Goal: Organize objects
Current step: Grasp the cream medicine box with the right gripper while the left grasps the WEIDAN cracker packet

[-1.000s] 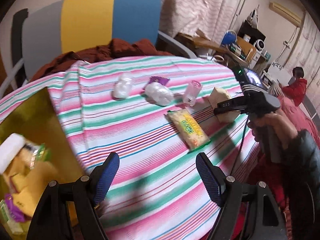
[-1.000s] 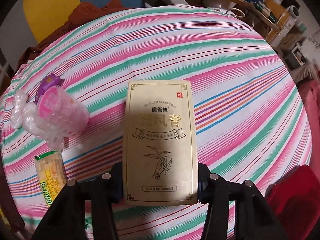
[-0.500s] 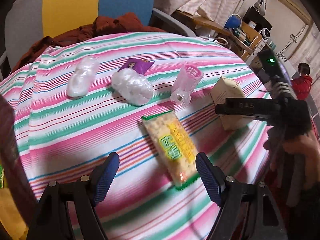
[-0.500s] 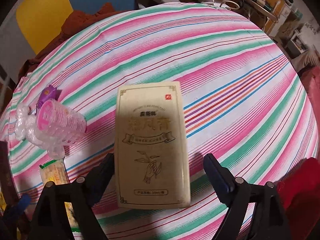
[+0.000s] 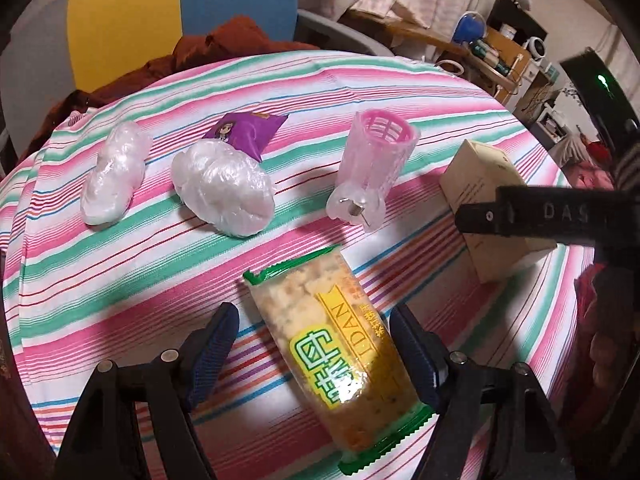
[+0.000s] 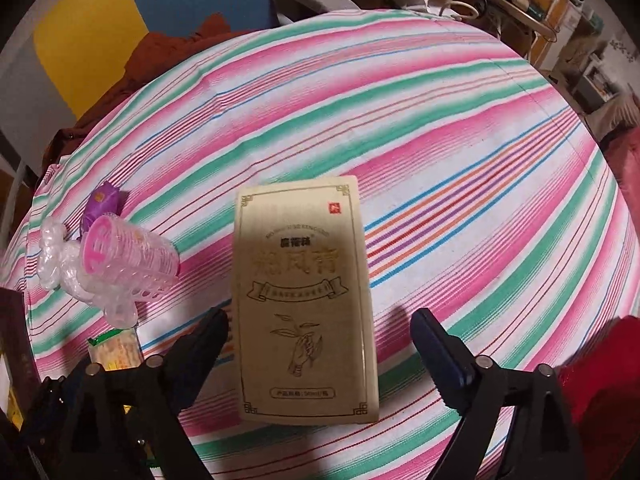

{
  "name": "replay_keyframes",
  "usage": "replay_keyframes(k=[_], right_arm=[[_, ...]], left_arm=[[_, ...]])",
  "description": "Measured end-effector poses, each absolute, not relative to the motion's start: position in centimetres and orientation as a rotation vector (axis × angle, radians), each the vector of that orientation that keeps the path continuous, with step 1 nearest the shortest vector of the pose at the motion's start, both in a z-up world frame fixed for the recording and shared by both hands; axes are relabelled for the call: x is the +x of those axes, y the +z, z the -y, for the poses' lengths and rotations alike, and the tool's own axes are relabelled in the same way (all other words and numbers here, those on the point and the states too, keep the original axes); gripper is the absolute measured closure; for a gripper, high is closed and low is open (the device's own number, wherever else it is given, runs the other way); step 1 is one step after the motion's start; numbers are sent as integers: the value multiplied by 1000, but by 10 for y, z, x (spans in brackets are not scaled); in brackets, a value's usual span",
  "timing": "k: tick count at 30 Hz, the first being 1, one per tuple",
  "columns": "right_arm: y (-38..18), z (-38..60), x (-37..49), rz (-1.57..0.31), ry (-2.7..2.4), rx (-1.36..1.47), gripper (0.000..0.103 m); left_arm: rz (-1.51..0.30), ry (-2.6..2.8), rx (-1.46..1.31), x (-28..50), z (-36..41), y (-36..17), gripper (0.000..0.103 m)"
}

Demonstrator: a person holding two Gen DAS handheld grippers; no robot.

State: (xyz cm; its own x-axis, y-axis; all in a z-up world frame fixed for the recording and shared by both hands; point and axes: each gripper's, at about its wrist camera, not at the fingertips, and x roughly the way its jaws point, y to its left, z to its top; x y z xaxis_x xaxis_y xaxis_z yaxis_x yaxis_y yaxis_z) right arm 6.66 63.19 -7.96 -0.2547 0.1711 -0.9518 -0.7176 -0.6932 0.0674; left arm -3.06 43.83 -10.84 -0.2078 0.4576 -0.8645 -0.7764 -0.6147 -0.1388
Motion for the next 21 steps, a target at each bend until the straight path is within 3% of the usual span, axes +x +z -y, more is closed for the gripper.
replay_keyframes(k=[3, 6, 12, 16, 21], right_arm=[[-87, -634, 67, -668, 1987, -1453, 40], [-86, -632, 68, -635, 1994, -1462, 46], [-86, -634, 74, -650, 2000, -1470, 43], [-85, -635, 78, -653, 2004, -1477, 40], [-86, -633, 80, -637, 2024, -1500, 28]], left_arm=[[-430, 1909, -1178, -29, -433, -112, 25], [-504, 1902, -1151, -24, -434, -113, 25], [-482, 1941, -1127, -26, -409, -106, 56], [-479, 1942, -1110, -20, -394, -106, 56], [-465, 1956, -1063, -2, -367, -106, 56]])
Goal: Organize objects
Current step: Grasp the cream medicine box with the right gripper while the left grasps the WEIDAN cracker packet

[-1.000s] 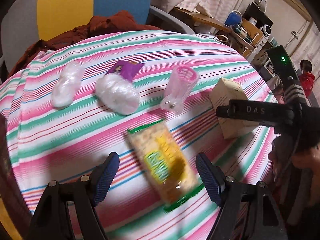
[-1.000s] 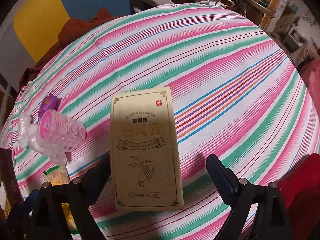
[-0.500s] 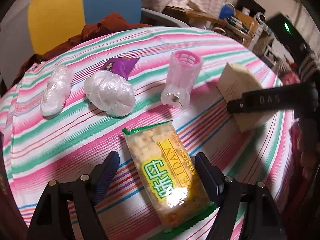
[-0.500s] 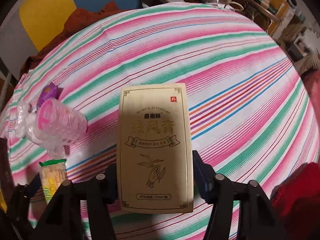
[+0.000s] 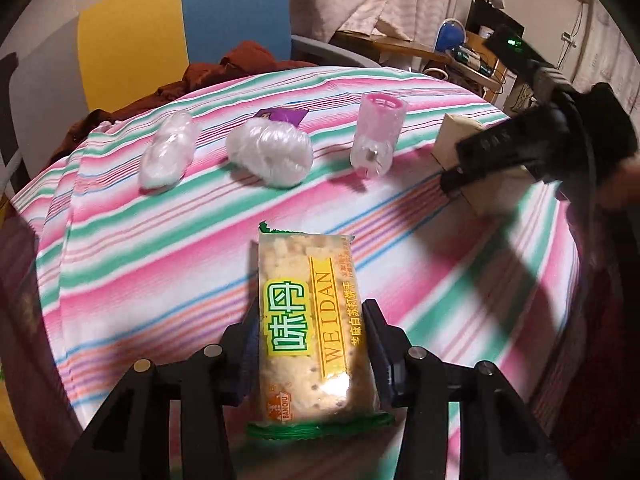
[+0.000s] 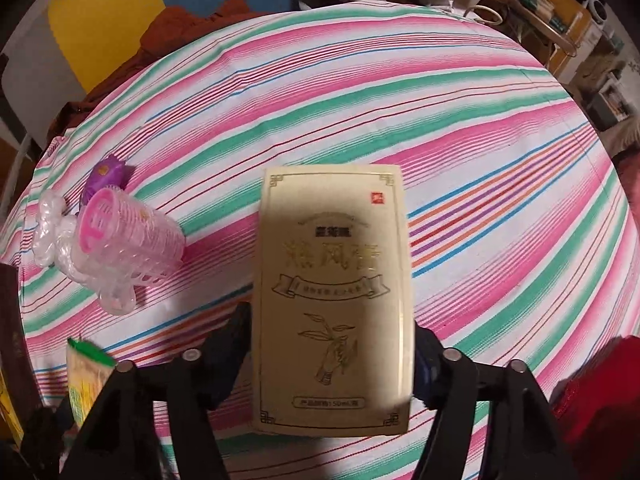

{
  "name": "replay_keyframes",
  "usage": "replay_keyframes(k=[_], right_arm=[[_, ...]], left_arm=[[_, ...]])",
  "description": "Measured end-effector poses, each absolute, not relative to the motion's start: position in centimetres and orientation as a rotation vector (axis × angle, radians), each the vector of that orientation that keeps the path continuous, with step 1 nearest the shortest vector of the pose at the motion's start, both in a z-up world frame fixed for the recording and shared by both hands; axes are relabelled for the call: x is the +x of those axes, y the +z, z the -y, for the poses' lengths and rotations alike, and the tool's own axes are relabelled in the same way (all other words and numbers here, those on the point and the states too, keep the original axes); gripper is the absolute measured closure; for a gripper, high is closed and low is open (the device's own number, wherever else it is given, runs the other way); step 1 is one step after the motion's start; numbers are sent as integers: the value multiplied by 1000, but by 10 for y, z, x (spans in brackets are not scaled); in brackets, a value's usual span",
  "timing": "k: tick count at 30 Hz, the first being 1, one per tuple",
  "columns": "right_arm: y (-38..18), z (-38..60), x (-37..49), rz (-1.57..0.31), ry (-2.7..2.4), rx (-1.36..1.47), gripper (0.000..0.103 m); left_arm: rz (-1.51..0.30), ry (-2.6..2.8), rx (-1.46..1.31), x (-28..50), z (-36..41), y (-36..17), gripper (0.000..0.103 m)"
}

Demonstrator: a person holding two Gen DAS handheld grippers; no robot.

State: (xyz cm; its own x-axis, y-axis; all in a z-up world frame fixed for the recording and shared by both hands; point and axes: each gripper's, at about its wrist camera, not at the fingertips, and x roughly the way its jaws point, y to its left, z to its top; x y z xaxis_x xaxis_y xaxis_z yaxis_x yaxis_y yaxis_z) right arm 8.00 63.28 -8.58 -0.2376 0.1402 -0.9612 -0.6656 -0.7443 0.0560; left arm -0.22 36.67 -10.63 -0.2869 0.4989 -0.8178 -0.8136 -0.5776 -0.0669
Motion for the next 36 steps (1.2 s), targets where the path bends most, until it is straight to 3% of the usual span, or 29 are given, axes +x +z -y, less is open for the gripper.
replay_keyframes(k=[5, 11, 17, 19, 22, 24, 25, 36], right_arm=[[-85, -633, 86, -627, 2027, -1500, 25], [-90, -629, 88, -596, 2042, -1551, 0], [-86, -633, 98, -586, 2042, -1548, 0], [-82, -637, 103, -589, 2032, -1536, 4], [-74, -643, 112, -587, 2031, -1493, 25], [-69, -647, 117, -581, 2033, -1468, 45], [-67, -649, 119, -578, 2032, -1460, 49], [-57, -662, 121, -618, 2061, -1391, 51]], left_arm=[[-460, 1940, -1037, 0, -360, -107, 56], [-436, 1935, -1018, 0, -354, -109, 55], [-426, 1932, -1009, -1, -353, -109, 54], [-423, 1933, -1004, 0, -351, -109, 54], [-415, 1932, -1003, 0, -350, -110, 54], [-424, 1937, -995, 1, -350, -110, 54], [-428, 1940, -992, 3, -349, -110, 54], [-447, 1954, -974, 6, -351, -109, 55]])
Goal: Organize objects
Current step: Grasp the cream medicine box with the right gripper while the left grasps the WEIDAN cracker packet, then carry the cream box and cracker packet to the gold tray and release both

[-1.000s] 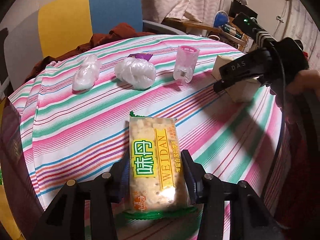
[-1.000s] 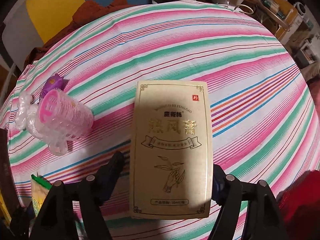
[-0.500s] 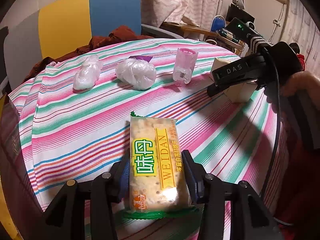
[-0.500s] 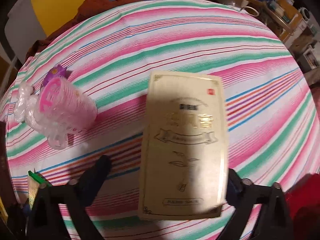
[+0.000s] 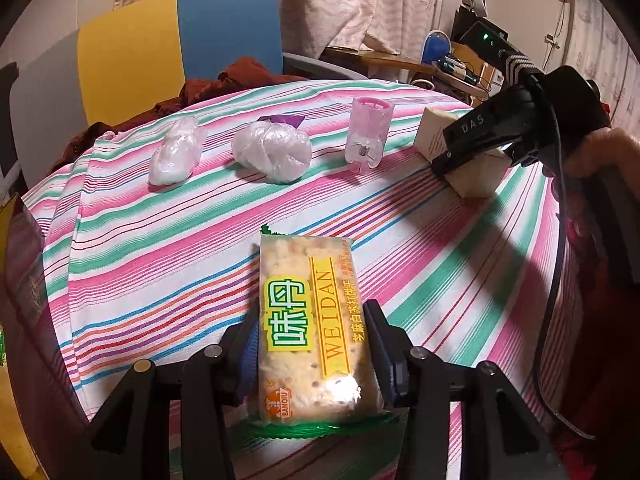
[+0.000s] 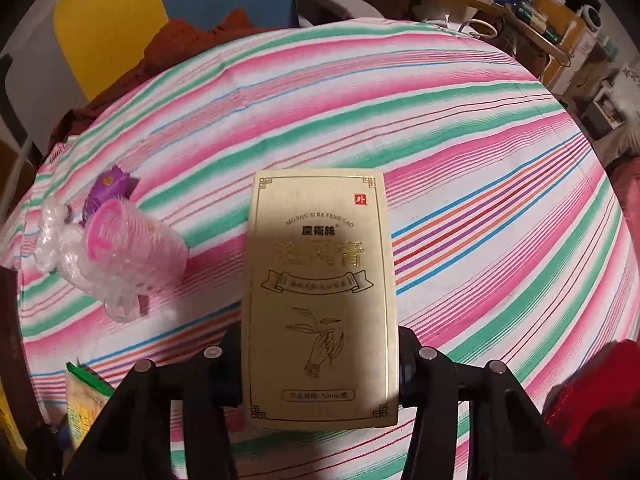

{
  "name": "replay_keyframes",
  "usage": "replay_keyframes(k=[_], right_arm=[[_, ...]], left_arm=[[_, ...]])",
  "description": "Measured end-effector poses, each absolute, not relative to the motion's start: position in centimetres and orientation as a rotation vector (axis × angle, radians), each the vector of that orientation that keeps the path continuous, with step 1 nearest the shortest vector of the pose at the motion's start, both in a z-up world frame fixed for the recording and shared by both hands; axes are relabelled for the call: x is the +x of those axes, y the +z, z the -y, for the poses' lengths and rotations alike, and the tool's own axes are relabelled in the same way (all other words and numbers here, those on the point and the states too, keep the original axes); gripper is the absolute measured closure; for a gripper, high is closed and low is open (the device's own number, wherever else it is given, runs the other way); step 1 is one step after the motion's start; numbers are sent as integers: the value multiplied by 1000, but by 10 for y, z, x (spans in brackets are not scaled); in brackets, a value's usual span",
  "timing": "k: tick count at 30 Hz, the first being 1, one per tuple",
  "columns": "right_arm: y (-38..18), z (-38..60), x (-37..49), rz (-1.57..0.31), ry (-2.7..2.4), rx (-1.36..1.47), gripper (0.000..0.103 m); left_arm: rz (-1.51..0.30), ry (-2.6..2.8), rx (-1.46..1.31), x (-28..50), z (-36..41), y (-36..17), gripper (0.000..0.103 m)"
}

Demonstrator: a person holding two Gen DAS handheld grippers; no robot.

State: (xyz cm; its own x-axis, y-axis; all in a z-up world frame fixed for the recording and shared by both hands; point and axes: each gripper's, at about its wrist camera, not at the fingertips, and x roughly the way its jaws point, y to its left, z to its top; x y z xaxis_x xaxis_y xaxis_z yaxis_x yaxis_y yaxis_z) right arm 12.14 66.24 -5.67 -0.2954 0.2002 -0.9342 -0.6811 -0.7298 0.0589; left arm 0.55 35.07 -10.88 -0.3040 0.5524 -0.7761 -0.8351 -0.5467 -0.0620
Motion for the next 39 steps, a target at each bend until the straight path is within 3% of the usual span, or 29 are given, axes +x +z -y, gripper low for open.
replay_keyframes(k=[8, 16, 28, 39], right_arm=[[-17, -639, 113, -613, 2166, -1171, 51], [-35, -635, 64, -613, 2207, -1062, 51], [-22, -618, 61, -539, 2262, -989, 51], [-6, -584, 44, -444, 2333, -1032, 51]], left_arm=[[-461, 1991, -988, 12, -345, -94, 56], [-401, 2060, -873, 28, -315, -41, 56], [-311, 2199, -838, 22, -248, -2, 56], [-227, 2304, -891, 3, -186, -1, 56]])
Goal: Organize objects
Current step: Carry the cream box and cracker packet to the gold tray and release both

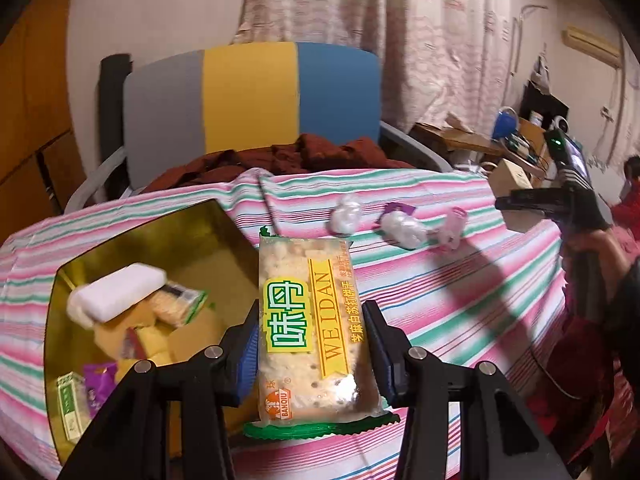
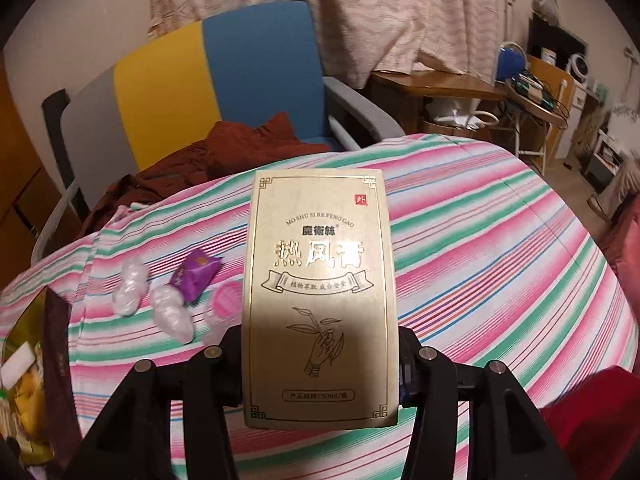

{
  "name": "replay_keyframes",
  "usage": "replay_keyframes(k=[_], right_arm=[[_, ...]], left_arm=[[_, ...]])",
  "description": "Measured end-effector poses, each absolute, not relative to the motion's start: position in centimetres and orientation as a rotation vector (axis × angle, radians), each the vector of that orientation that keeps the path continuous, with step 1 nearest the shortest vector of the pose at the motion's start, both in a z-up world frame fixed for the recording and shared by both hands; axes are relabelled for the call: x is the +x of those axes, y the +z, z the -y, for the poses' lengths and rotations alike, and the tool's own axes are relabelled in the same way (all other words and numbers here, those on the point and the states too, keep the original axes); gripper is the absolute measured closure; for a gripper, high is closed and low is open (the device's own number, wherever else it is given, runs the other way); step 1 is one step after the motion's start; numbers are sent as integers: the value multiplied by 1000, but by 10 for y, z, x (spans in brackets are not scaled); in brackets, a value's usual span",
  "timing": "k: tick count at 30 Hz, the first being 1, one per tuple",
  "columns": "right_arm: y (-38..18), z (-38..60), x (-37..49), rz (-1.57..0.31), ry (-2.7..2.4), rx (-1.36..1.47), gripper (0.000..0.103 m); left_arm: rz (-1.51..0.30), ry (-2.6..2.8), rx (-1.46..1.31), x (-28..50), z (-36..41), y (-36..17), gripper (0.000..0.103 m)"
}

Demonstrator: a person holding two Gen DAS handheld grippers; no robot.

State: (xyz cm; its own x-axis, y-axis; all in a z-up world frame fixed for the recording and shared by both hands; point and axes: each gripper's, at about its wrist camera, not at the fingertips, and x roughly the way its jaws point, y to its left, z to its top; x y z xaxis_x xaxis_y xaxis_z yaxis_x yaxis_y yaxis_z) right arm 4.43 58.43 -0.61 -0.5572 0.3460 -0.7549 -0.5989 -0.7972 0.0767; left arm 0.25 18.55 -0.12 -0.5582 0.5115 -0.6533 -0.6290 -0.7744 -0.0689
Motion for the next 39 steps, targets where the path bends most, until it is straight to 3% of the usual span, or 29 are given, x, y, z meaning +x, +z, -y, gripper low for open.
replay_keyframes(k=[14, 26, 39], right_arm=[[41, -472, 24, -375, 2633, -982, 51], [6, -345, 14, -459, 2885, -1220, 51], [-14, -269, -34, -339, 2975, -1395, 51]], left_arm=[[-91, 2407, -965, -17, -124, -7, 56], [43, 2535, -1027, -30, -54, -14, 56], [122, 2554, -1065, -27, -19, -20, 56]])
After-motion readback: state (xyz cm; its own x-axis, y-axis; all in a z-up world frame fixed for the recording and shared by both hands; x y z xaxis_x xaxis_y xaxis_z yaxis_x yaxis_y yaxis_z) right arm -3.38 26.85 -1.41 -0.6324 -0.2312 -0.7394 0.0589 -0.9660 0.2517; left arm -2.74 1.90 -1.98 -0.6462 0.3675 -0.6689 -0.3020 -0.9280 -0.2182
